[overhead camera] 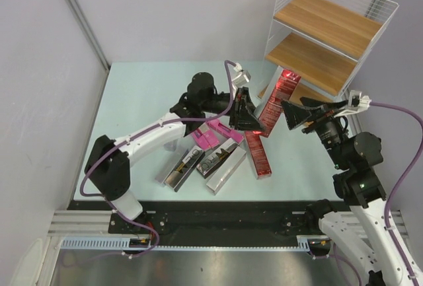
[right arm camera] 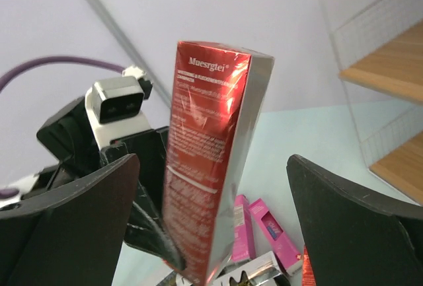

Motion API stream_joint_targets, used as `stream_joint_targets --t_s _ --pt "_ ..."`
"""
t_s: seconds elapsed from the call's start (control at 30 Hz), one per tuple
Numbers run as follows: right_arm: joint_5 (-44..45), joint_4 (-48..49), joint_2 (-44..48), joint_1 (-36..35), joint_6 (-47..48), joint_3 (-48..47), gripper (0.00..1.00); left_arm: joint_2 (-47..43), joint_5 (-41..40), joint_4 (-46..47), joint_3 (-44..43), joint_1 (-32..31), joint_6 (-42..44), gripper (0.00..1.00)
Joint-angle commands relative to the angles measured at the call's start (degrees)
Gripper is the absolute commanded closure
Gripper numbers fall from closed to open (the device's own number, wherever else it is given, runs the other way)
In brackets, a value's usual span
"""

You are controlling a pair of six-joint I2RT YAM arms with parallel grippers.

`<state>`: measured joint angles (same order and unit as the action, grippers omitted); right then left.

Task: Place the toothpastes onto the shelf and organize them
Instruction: Pick up the toothpaste from the center of the board.

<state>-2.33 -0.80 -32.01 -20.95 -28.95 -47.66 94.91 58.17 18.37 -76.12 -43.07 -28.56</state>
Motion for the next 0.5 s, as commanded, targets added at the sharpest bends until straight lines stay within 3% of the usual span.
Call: stream_joint_targets --t_s 0.0,0.07,0.17,0.2,0.23,0.27,0.47 --pt "-16.44 1.06 -3.93 1.26 5.83 -4.45 0.00 -4.91 14.32 18.85 0.79 -0.70 -7.45 0.73" --pt "-21.03 1.23 -6.64 1.87 5.31 -5.51 0.00 -4.48 18.37 24.66 1.76 -0.70 -11.68 0.74" --pt "-29.47 4.66 -8.50 2.84 3.99 -5.60 0.01 -2.47 21.89 43.27 3.25 -0.70 -26.07 0.75" --pt "-32.10 5.45 -9.29 2.93 3.03 -5.60 0.03 -1.41 22.24 57.25 3.34 -0.70 -37.07 0.75" --pt "-33.17 6.85 -9.39 3.11 2.67 -5.60 0.05 -0.09 22.94 65.39 2.21 -0.61 -43.97 0.76" --pt "-34.14 7.73 -9.56 3.11 2.32 -5.60 0.07 2.01 23.04 80.44 0.90 -0.61 -57.79 0.76" --pt "-39.94 12.57 -9.30 3.55 -1.72 -5.60 0.44 7.30 22.95 80.59 -2.72 -0.61 -60.48 0.79"
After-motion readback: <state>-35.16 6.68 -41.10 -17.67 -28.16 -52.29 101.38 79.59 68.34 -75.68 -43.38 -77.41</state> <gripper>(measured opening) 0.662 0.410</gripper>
